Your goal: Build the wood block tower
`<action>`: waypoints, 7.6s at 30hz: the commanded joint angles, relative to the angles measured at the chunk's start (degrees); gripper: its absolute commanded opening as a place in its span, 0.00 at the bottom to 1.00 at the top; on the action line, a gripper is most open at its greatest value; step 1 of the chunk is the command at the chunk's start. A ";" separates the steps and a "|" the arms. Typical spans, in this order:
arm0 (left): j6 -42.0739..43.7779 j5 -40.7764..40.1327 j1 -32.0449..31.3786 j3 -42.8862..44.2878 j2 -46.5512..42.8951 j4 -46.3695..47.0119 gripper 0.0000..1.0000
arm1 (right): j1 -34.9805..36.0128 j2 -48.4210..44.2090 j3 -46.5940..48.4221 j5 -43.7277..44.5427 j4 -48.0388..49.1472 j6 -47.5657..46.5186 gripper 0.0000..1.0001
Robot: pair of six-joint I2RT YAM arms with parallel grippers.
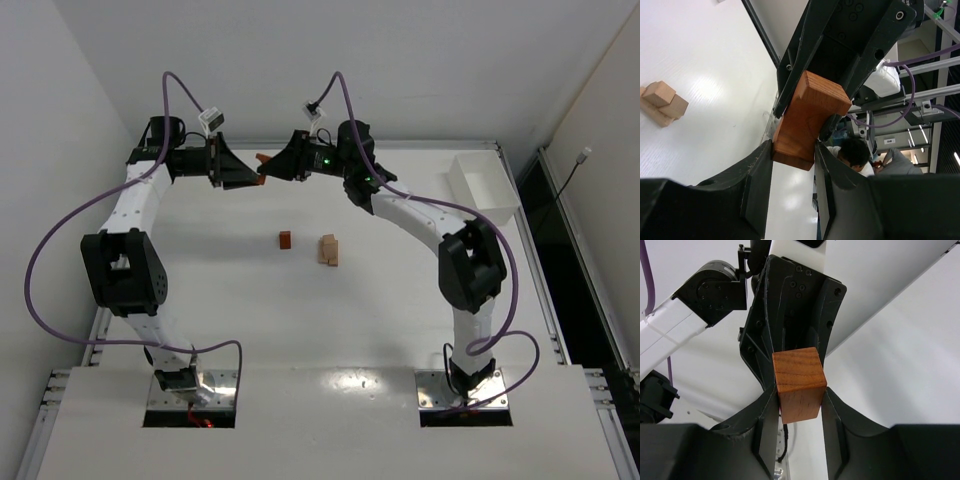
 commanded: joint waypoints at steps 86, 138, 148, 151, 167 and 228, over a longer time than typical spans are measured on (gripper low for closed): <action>11.18 -75.39 -2.12 -13.16 -13.71 -2.43 1.00 | -18.03 12.93 7.88 41.51 -77.96 -45.14 0.00; 11.18 -73.28 -2.12 -13.16 -13.18 -2.43 1.00 | -18.03 9.42 3.75 32.02 -74.79 -44.26 0.52; 11.18 -73.28 -2.12 -12.64 -12.65 -2.43 1.00 | -18.03 11.18 5.34 32.02 -74.79 -44.78 0.50; 11.18 -73.28 -2.12 -12.64 -12.65 -2.43 1.00 | -18.03 11.71 5.34 32.63 -74.79 -44.78 0.44; 11.18 -73.28 -1.59 -12.63 -11.60 -2.96 1.00 | -18.03 12.76 5.34 33.77 -74.79 -44.78 0.51; -1.12 -96.04 -4.67 -25.56 -25.84 3.28 1.00 | 2.45 7.93 15.27 41.42 -79.45 -15.43 0.00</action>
